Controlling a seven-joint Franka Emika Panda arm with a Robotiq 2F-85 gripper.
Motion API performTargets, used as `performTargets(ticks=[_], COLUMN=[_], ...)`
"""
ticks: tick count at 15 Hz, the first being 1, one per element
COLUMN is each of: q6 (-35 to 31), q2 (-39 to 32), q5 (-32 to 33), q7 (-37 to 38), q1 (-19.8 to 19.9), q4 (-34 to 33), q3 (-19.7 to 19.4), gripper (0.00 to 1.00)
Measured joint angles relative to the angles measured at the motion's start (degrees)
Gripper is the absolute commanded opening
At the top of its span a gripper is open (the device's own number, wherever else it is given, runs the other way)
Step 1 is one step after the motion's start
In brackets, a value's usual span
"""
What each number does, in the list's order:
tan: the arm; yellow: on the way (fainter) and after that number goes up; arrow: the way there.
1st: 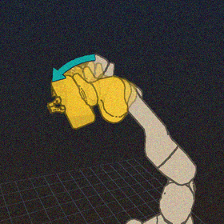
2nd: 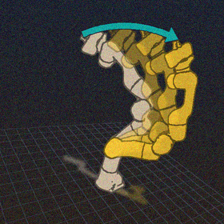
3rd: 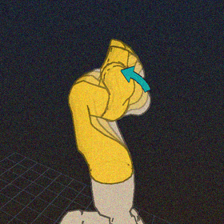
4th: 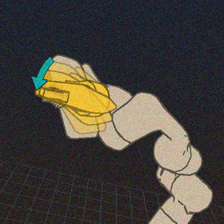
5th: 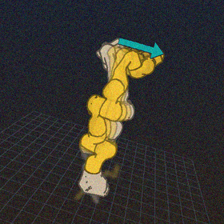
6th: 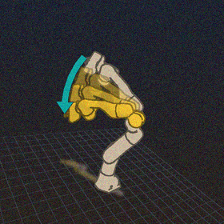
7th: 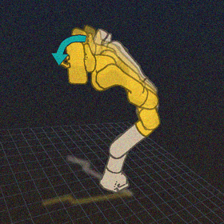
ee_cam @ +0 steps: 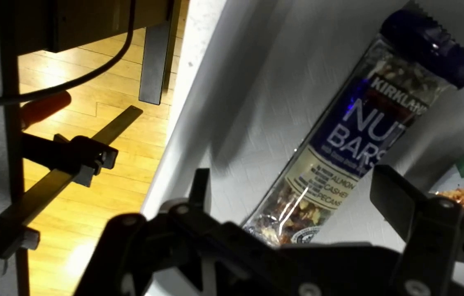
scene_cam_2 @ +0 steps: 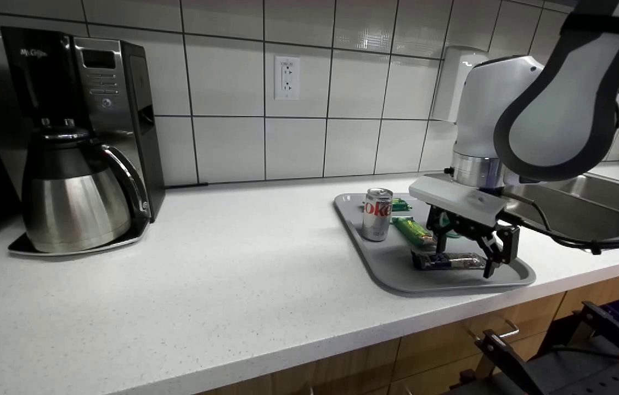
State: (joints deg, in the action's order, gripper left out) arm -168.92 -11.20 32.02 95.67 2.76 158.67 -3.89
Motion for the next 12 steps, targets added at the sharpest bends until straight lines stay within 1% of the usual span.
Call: performTargets(ticks=[1,2,3,4,6,9,11,12], q6=[-0.19,-0.39,-0.61,-0.82,-1.42,-2.39,-2.39,-2.39], q2=[-0.15,-0.29,-0.44,-0.60,-0.91,-0.98,-0.80,-0.75], q5=[0.00,0.00,0.00,0.00,0.00,0.00,0.00,0.01], q7=[0.17,0.30,0.44,0.60,0.84,0.93,0.94,0.94], q1=[-0.26,-0.57,-0.86,-1.15,-1.79,-2.80,-3.50,-3.83], q4=[-0.05,-0.10,-0.15,-0.20,-0.29,-0.48,-0.46,-0.46], q3=[-0.20,-0.47,-0.68,-0.90,-1.48,-2.49,-3.21,-3.54], gripper=[0.92,0.74,0.68,0.58,0.42,0.19,0.08,0.08])
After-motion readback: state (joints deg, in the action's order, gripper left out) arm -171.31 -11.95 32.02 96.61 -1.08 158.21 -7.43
